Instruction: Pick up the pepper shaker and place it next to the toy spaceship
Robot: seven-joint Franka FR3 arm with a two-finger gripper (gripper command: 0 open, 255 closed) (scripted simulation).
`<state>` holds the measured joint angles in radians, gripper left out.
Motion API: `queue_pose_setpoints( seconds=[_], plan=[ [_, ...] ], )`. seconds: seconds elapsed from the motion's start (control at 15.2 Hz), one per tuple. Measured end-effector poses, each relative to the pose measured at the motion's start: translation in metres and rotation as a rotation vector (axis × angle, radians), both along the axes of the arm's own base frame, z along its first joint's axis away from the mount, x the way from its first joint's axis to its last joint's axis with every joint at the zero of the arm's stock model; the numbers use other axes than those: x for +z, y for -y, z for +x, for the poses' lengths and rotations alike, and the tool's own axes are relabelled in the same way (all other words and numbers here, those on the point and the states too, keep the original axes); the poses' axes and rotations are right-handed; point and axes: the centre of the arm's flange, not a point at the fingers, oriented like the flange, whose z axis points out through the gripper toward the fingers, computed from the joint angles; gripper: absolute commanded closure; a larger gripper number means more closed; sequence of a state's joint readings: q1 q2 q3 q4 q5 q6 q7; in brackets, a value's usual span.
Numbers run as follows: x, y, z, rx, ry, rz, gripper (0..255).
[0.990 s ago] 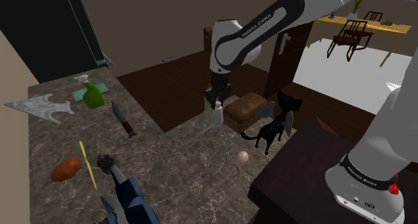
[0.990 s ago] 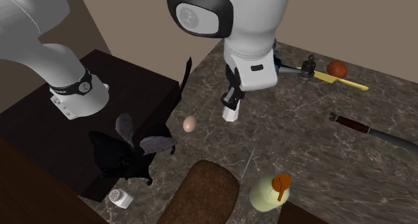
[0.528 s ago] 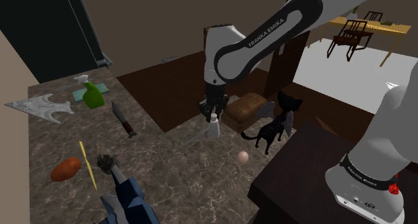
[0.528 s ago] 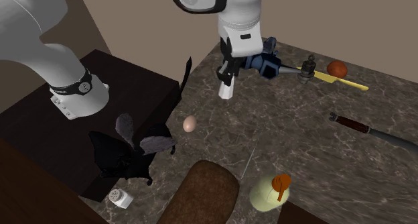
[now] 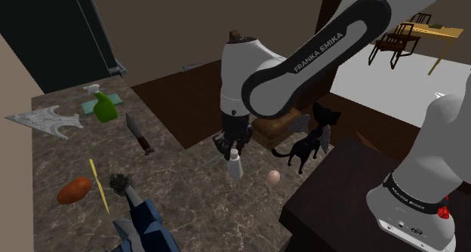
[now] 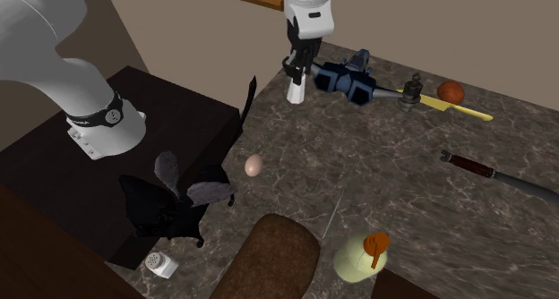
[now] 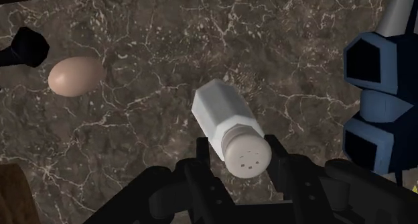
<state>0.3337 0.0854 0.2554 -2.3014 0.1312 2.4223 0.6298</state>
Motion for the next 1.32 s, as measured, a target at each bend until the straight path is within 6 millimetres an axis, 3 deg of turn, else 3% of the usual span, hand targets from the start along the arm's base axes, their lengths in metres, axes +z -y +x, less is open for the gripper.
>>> queue_pose_setpoints(
  seconds=[1.32],
  plan=[
    [-0.002,-0.216,-0.145,0.000,-0.001,0.000,255]
  ],
)
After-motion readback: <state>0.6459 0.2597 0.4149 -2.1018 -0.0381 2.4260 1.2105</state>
